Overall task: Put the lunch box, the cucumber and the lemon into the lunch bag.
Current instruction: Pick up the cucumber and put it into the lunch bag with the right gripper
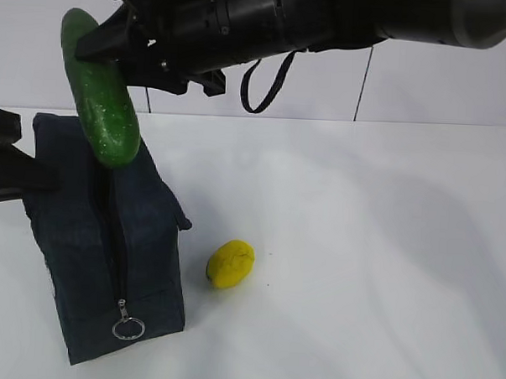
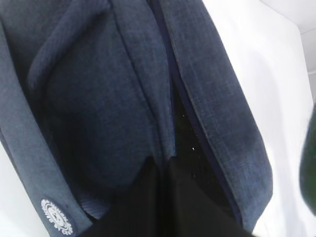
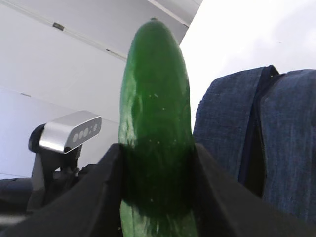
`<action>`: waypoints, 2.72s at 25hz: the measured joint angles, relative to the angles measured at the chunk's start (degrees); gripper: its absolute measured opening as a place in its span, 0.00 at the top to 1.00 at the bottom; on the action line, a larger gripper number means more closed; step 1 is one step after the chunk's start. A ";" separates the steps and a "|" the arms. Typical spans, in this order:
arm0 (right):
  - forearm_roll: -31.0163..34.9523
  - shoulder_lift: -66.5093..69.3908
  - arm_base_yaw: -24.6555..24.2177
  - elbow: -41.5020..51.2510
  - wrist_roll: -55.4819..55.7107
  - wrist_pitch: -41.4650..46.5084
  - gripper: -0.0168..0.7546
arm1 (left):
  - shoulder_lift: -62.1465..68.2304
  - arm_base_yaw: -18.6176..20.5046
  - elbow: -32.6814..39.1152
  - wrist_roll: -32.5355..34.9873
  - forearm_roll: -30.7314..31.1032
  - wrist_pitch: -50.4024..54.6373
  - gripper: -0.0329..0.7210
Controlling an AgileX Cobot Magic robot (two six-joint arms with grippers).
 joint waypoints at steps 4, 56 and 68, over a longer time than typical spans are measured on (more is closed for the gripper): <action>-0.79 0.00 0.59 2.27 0.98 -3.25 0.58 | 0.00 0.00 0.00 0.00 -0.19 -0.27 0.96; -13.45 2.47 6.31 9.81 -12.91 -11.22 0.43 | 0.00 0.00 0.00 0.00 -2.90 -0.49 0.96; -14.26 2.54 6.31 4.89 -13.16 -4.87 0.43 | 0.00 0.00 0.00 0.00 -2.90 -0.49 0.96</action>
